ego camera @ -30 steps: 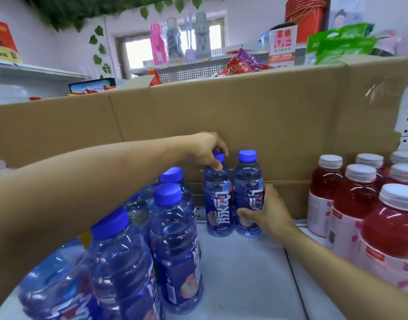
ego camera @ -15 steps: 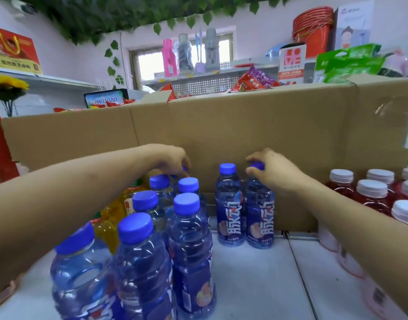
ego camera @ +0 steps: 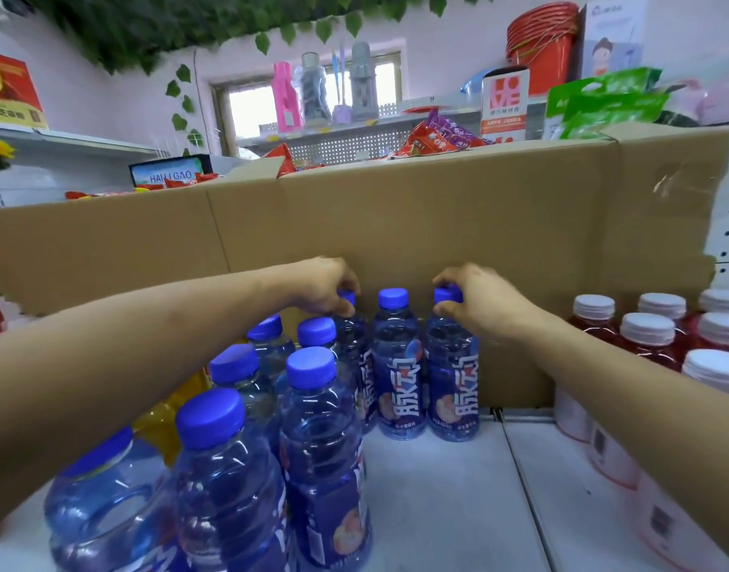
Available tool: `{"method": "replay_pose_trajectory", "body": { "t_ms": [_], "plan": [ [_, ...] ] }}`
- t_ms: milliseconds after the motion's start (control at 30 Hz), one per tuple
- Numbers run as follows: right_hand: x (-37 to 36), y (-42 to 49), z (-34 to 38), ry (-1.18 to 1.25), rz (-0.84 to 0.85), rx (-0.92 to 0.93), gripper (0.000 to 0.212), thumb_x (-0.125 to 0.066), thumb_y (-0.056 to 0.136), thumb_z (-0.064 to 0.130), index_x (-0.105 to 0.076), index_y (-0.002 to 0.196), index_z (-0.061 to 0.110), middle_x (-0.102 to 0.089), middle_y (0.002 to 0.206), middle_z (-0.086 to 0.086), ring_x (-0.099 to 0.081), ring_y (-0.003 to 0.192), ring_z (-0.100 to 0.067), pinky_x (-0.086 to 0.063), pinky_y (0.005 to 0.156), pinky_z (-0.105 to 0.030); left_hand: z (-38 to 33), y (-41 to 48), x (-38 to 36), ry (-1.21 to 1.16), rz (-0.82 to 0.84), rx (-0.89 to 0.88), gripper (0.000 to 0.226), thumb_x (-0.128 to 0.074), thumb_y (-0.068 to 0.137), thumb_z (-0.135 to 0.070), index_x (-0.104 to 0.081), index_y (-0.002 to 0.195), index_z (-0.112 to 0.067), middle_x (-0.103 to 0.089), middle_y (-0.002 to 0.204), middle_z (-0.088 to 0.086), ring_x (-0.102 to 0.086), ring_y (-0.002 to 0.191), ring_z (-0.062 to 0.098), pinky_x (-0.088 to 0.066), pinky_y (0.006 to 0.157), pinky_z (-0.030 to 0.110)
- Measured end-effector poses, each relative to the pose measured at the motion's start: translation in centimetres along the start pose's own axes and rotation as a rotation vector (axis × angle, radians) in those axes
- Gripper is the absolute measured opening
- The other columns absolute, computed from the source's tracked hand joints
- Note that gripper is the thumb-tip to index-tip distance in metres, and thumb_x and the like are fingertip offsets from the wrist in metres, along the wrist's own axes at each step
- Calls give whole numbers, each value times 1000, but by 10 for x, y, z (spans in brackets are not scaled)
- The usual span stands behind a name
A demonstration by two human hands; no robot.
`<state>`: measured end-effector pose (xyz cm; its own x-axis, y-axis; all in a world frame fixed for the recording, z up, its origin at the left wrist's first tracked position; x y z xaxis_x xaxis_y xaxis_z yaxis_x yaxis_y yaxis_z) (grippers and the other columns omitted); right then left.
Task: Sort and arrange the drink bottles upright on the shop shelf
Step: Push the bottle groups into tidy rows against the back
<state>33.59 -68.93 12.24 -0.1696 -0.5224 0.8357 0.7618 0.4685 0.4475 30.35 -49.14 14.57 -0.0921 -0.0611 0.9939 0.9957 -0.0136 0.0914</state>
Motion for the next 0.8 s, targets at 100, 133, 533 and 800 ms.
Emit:
{"method": "replay_pose_trajectory", "body": {
  "t_ms": [100, 133, 533, 800],
  "plan": [
    [-2, -2, 0, 13, -13, 1, 39, -66, 93, 22, -59, 130, 14, -58, 129, -10, -55, 116, -28, -45, 97, -37, 1, -5, 0, -15, -27, -7, 37, -70, 92, -26, -64, 128, -18, -64, 124, 5, -58, 113, 24, -39, 83, 23],
    [-2, -3, 0, 18, -17, -4, 39, -66, 93, 21, -59, 131, 14, -59, 129, -10, -55, 116, -28, -45, 97, -37, -1, -7, 0, -18, -29, -11, 37, -70, 92, -24, -64, 128, -19, -64, 124, 5, -58, 112, 24, -39, 84, 23],
    [3, -12, -1, -48, -33, -120, 43, -65, 93, 26, -55, 135, 21, -53, 133, -11, -54, 120, -32, -43, 96, -36, 4, -11, 7, -46, -83, 29, 40, -75, 87, -33, -67, 121, -13, -67, 106, 1, -60, 96, 23, -40, 77, 23],
    [-1, -36, 1, 35, -40, -103, 63, -66, 93, 30, -39, 149, 18, -42, 142, -14, -40, 132, -33, -38, 108, -40, -5, -36, 8, -187, 67, 84, 49, -60, 99, -32, -49, 145, -18, -61, 133, 5, -62, 100, 24, -54, 89, 35]
  ]
}}
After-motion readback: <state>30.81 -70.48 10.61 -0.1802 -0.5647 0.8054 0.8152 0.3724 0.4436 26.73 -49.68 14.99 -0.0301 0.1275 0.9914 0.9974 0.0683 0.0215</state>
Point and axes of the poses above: each hand's wrist, its own y-axis towards the middle knuckle, its own x-axis out of the back of the hand, z = x × y, the point moved 7 cm from there along y, towards the middle knuckle
